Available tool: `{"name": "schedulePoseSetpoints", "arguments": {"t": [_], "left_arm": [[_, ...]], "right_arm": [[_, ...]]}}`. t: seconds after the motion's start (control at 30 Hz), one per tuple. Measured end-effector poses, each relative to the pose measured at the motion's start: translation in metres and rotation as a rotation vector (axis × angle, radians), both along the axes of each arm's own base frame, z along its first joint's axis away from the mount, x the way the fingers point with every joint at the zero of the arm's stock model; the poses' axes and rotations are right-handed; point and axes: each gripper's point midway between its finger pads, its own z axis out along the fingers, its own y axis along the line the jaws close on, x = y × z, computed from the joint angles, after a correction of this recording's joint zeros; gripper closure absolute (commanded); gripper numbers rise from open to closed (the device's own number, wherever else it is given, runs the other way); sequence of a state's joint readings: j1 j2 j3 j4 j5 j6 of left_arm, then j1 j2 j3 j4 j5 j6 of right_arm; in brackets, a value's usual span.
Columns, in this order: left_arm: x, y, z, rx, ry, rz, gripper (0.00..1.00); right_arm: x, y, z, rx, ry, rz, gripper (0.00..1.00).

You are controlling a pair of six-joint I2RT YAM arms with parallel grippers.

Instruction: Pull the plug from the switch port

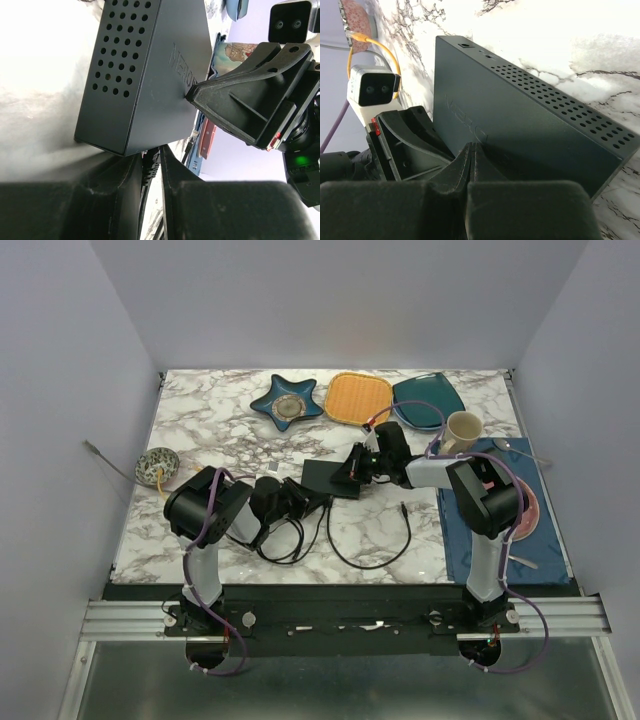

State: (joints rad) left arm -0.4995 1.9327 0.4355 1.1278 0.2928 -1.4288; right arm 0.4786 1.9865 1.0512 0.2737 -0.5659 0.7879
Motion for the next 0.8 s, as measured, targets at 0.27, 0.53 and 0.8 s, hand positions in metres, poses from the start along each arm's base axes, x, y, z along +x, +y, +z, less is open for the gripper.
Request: {"name": "schedulePoseSetpoints", "arguments": {"t": [0.27,0.53,0.8], "left_arm": [[-0.0003,-0.0007,0.0007,-0.004,-0.003,-0.004,0.95],[-0.0001,-0.0019,0.0017,-0.015,-0.01,-0.009,1.0],[0.0,-0.002,0.0023,-0.018,-0.015,-0.009,1.0]], "right_arm": [[-0.0005,0.0003,0.0002,0.006,-0.001,0.0,0.95],[-0.0005,0.0004,0.0002,0.007,-0.002,0.0,0.95],[-0.0062,-0.0044,0.0032,-0.011,-0.007,-0.01,0.95]]}}
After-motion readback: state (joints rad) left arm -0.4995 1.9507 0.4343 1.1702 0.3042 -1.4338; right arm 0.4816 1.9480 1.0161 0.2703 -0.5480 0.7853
